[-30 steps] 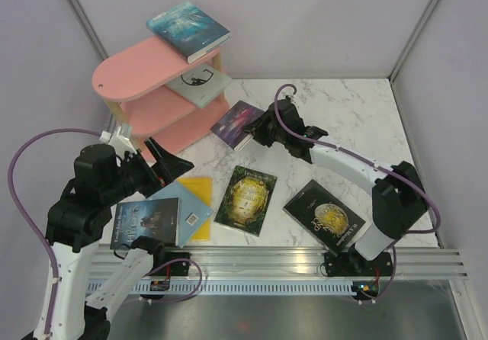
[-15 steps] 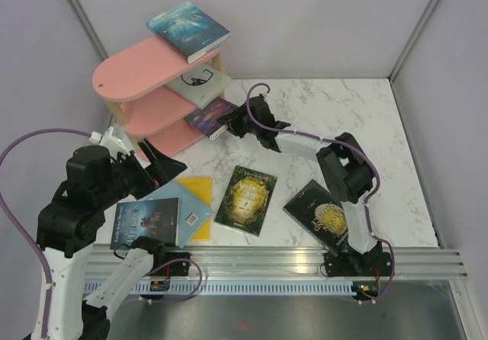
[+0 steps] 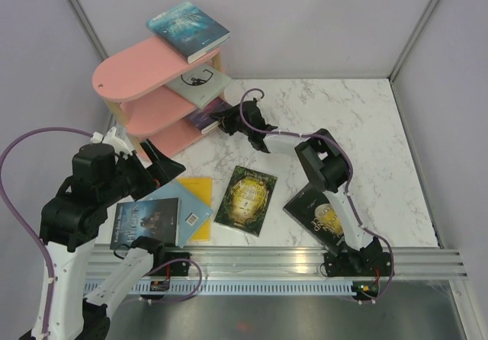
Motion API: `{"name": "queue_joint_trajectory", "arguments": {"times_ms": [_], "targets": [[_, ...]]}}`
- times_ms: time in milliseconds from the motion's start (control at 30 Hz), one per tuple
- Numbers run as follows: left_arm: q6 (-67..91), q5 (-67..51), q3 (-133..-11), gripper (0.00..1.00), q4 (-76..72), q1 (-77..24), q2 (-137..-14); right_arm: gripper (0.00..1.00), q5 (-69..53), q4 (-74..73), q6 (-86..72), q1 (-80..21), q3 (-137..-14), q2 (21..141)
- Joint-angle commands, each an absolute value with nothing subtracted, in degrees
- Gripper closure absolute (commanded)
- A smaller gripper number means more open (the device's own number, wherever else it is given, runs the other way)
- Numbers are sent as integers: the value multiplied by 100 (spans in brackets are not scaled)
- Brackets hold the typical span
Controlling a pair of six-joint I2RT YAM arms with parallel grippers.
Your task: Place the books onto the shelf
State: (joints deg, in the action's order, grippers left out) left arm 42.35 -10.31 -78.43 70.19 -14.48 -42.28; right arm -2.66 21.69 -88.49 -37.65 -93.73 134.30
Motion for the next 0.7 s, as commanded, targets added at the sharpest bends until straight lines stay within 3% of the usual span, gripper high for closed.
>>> {"name": "queue_joint_trajectory", "arguments": {"times_ms": [0,67,100,133,167,300,333,667], "targets": [[4096,-861,-7761,0,6996,-1424,-4228,100,-122,2531,-9167,-3665,-9886,13841],[4096,-861,-7691,0,6979,-1424,-4245,100,-263,2549,-9237,-3604,-10010,14009],[4096,-879,-7664,0,6935,-1424,-4245,95,-333,2592,-9316,-3586,-10046,14071],[4104,-888,-7629,0,6926,-1424,-4236,83,-491,2662,-9351,-3542,-10037,14158],[4113,-888,-7568,0,6908,-1424,-4228,58,-562,2654,-9369,-3525,-10028,14185],[4096,-905,-7506,0,6820,-1415,-4210,30,-791,2610,-9221,-3445,-9460,13862],[4087,-914,-7497,0,6803,-1432,-4219,15,-826,2584,-9168,-3411,-9335,13782],[3999,-1151,-7330,0,6574,-1424,-4219,9,-1371,2136,-8675,-3322,-8299,12973]]}}
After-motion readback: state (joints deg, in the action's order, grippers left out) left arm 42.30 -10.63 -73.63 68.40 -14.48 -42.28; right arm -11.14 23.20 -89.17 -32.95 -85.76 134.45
